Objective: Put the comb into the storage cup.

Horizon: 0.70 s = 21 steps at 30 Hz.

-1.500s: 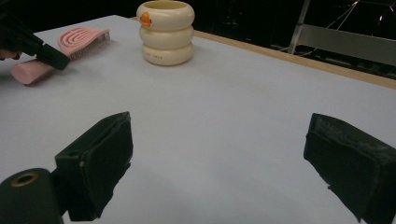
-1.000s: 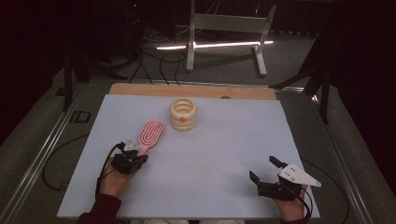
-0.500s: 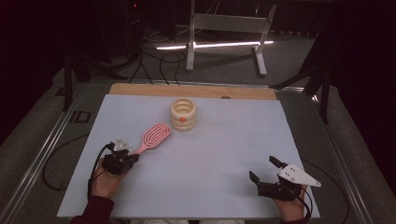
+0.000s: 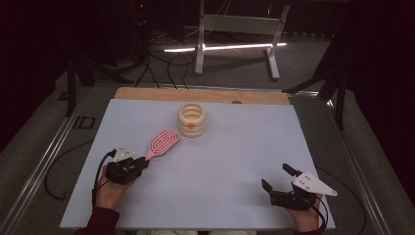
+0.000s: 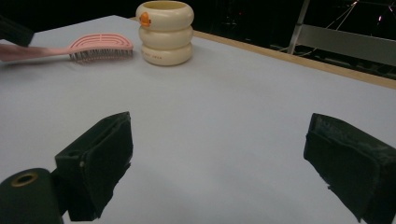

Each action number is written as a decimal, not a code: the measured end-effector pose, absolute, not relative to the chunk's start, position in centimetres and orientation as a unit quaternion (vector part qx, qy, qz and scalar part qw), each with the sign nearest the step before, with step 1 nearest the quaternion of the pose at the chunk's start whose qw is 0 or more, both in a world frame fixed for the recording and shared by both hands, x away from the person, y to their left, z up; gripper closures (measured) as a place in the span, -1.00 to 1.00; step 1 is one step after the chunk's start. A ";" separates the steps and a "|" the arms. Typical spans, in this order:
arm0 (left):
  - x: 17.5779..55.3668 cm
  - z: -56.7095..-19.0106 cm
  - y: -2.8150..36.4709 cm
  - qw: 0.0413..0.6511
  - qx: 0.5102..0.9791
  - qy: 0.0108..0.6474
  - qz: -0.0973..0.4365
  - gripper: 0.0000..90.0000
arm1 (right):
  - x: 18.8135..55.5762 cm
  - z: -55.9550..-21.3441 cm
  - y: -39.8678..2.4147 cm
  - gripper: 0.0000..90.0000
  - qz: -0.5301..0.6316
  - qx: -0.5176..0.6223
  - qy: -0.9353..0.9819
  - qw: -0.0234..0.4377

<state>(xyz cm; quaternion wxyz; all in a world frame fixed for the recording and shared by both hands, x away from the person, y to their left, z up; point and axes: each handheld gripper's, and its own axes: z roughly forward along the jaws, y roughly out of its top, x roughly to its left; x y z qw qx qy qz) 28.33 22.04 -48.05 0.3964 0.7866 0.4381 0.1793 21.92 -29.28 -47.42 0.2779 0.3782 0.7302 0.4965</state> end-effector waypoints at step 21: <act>23.5 -46.3 26.2 0.486 0.685 0.439 0.320 -0.96 | 22.5 -46.5 -28.7 -0.83 0.519 0.351 0.725 0.285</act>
